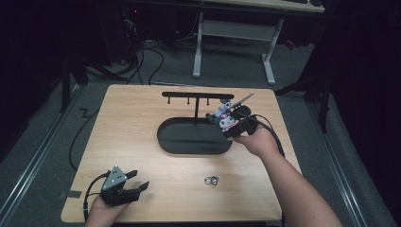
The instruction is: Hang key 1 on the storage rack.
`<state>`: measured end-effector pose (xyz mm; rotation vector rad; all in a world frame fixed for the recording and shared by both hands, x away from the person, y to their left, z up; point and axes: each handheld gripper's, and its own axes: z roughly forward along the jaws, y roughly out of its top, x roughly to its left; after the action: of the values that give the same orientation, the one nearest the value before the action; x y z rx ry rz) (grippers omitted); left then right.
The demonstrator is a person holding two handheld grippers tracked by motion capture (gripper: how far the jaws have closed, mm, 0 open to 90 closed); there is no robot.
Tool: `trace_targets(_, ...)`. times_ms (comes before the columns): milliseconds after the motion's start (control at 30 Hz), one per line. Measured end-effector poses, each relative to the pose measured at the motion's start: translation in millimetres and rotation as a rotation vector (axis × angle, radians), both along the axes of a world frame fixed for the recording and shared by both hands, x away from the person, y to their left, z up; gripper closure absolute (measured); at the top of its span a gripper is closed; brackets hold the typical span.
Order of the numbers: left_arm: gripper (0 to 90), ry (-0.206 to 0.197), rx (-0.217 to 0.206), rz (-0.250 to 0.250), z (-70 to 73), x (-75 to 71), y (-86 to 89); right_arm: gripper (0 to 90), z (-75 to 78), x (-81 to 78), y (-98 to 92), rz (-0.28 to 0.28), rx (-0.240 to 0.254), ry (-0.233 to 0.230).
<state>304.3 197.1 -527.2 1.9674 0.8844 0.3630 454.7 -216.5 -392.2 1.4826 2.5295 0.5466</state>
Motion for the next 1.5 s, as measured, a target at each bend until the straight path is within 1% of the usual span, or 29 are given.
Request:
trace_targets(33,34.8,0.002,0.0,-0.001,-0.2,0.0,-0.2,47.1,-4.2,1.5,-2.5,-0.002,0.006,-0.005)
trace_targets(67,34.8,0.002,0.0,-0.001,-0.2,0.0,-0.2,47.1,-4.2,1.5,-2.5,-0.002,0.006,-0.005)
trace_targets(100,34.8,0.001,-0.002,0.0,-0.6,-0.1,-0.6,46.9,-9.2,2.5,-3.4,-0.01,0.012,-0.008)
trace_targets(200,34.8,0.002,0.001,-0.001,-0.8,0.0,-0.6,46.9,-13.1,4.0,-3.9,-0.013,0.018,-0.013)
trace_targets(233,34.8,0.003,0.002,-0.002,-0.9,0.0,-0.6,46.9,-16.4,5.9,-4.0,-0.027,0.024,-0.022)
trace_targets(267,34.8,0.004,0.002,-0.002,-1.0,0.0,-0.7,46.9,-17.8,6.8,-4.0,-0.026,0.028,-0.032)
trace_targets(367,34.8,0.006,0.003,-0.004,-1.3,-0.1,-0.9,46.4,-22.7,11.0,-3.6,-0.042,0.036,-0.042)
trace_targets(433,34.8,0.008,0.003,-0.004,-1.5,-0.1,-0.9,45.1,-25.5,13.9,-3.8,-0.047,0.043,-0.051)
trace_targets(467,34.8,0.008,0.002,-0.003,-1.7,0.0,-0.8,43.9,-27.8,15.9,-4.3,-0.055,0.058,-0.048)
trace_targets(533,34.8,0.011,0.002,-0.003,-2.0,0.3,-0.3,41.4,-31.4,18.4,-5.1,-0.081,0.071,-0.048)
trace_targets(633,34.8,0.015,0.006,-0.006,-2.3,0.8,0.4,37.2,-33.4,20.8,-6.8,-0.108,0.067,-0.048)
trace_targets(767,34.8,0.013,0.006,-0.003,-2.8,1.0,-0.1,36.7,-32.5,21.6,-9.6,-0.126,0.082,-0.056)
trace_targets(800,34.8,0.013,0.006,-0.003,-2.6,0.8,-0.2,35.2,-32.7,21.7,-11.1,-0.136,0.081,-0.065)
trace_targets(867,34.8,0.011,0.004,-0.003,-2.3,0.4,-0.5,35.0,-32.8,20.4,-13.3,-0.138,0.09,-0.062)
trace_targets(1000,34.8,0.012,0.004,-0.006,-2.1,1.1,0.1,35.3,-32.3,9.4,-21.3,-0.14,0.103,-0.063)
trace_targets(1033,34.8,0.011,0.002,-0.006,-2.2,1.3,-0.1,35.3,-31.8,5.1,-22.5,-0.138,0.091,-0.055)
trace_targets(1067,34.8,0.011,0.001,-0.007,-2.0,1.5,-0.3,35.9,-31.7,-0.1,-23.6,-0.123,0.076,-0.065)
trace_targets(1100,34.8,0.013,0.0,-0.008,-1.6,1.5,-0.6,38.5,-31.6,-6.7,-25.1,-0.11,0.066,-0.075)
trace_targets(1133,34.8,0.012,0.001,-0.009,-1.3,1.6,-1.0,39.3,-32.4,-13.3,-27.2,-0.107,0.075,-0.075)
trace_targets(1167,34.8,0.013,0.001,-0.011,-1.0,1.3,-1.7,39.4,-33.2,-19.2,-28.8,-0.101,0.078,-0.063)
trace_targets(1200,34.9,0.013,0.001,-0.011,-1.0,1.3,-1.7,39.4,-33.2,-19.2,-28.8,-0.101,0.078,-0.063)
trace_targets(1233,34.9,0.013,-0.001,-0.012,-0.9,1.0,-2.8,41.1,-34.5,-26.3,-30.9,-0.088,0.088,-0.075)
trace_targets(1267,34.9,0.012,0.0,-0.013,-1.0,0.7,-3.6,42.6,-36.9,-41.0,-34.4,-0.073,0.091,-0.077)
trace_targets(1300,35.0,0.012,0.004,-0.016,-0.8,0.2,-5.4,42.4,-38.6,-46.7,-36.6,-0.071,0.09,-0.079)
trace_targets(1333,34.9,0.013,0.008,-0.018,-0.5,0.1,-5.8,42.3,-40.4,-51.7,-38.4,-0.069,0.075,-0.079)
trace_targets(1400,35.0,0.013,0.008,-0.021,-0.4,-0.4,-7.5,42.7,-43.3,-61.6,-42.8,-0.065,0.095,-0.086)
trace_targets(1433,35.1,0.013,0.008,-0.021,-0.4,-0.4,-7.5,42.7,-43.3,-61.6,-42.8,-0.065,0.095,-0.086)
trace_targets(1467,35.2,0.013,0.009,-0.023,-0.5,-0.6,-8.3,43.0,-47.3,-72.3,-47.1,-0.077,0.125,-0.088)
trace_targets(1500,35.2,0.015,0.012,-0.025,-0.6,-0.7,-8.6,43.0,-47.3,-72.3,-47.1,-0.077,0.125,-0.088)
